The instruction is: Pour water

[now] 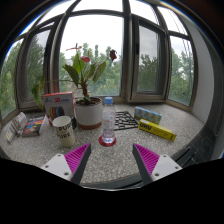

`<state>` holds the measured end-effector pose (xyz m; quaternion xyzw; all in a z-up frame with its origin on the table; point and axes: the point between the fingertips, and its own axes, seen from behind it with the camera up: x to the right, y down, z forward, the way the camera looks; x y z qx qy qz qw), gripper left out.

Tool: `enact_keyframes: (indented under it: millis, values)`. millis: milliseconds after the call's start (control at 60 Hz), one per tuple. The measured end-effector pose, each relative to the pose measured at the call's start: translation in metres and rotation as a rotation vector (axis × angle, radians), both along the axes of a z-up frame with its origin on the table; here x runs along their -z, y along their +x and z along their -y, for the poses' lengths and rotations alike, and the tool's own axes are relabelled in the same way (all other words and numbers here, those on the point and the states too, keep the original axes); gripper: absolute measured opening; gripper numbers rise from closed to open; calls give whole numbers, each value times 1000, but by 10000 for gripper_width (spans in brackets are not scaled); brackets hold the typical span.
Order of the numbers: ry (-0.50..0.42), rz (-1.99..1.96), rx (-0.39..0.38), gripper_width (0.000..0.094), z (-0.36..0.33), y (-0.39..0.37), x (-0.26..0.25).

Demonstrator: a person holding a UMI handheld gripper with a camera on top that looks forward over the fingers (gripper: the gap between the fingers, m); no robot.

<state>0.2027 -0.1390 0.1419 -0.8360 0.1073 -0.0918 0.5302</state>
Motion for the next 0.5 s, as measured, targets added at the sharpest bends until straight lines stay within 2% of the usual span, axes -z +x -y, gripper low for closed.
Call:
enact_keyframes:
  millis: [233, 500]
  values:
    - [-8, 13, 32, 853, 82, -22, -15]
    - [-18, 22, 47, 857, 116, -28, -16]
